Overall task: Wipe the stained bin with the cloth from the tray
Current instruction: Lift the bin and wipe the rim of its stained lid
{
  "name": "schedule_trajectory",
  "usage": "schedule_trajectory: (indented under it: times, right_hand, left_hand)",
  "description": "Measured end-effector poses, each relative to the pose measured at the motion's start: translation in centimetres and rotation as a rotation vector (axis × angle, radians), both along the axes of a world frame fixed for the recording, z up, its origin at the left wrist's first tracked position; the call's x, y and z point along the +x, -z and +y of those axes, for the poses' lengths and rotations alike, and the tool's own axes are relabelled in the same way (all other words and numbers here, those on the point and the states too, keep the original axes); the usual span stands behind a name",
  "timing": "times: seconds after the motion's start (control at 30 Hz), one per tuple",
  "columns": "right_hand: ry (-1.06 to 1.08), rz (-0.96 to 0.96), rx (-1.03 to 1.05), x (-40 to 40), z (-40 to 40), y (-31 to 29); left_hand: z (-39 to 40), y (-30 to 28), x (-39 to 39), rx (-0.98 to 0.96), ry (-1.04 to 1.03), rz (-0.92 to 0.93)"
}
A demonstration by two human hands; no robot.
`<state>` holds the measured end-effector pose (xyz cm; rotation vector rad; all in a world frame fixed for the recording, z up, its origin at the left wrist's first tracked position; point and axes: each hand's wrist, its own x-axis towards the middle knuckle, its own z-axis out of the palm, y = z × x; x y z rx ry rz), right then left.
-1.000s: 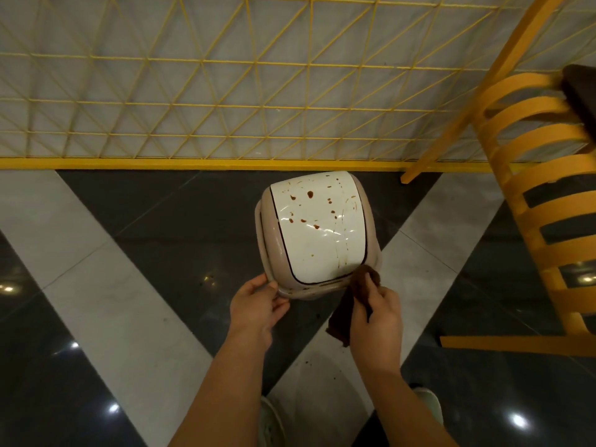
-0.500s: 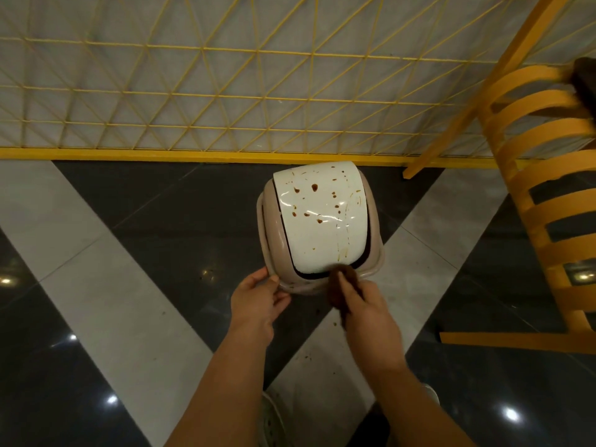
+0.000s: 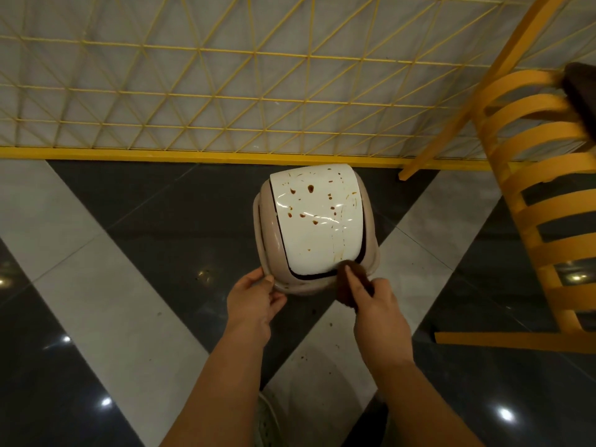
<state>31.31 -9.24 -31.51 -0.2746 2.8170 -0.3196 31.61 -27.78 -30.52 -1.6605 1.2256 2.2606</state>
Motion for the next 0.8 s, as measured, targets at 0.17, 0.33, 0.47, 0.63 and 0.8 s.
schedule_trajectory:
  times: [0.17, 0.33, 0.47, 0.63, 0.8]
  right_hand:
    - [0.040, -0.137, -0.098, 1.8, -5.1, -0.4]
    - [-0.124, -0.066, -0.092, 2.1, -3.6, 0.1]
    - [0.009, -0.045, 0.009, 0.2, 0.3, -0.2]
    - [0.032, -0.164, -0.142, 2.7, -5.3, -0.2]
    - [-0.118, -0.101, -0.128, 3.2, -4.0, 0.7]
  left_hand:
    - [0.5, -0.1, 0.0, 0.008, -0.041, 0.017]
    - [0.0, 0.3, 0.2, -0.009, -0.014, 0.014]
    - [0.0, 0.5, -0.2, 0.004, -0.007, 0.001]
    - [0.6, 0.4, -0.2, 0.011, -0.012, 0.019]
    - [-0.8, 0.7, 0.7, 0.006, -0.007, -0.001]
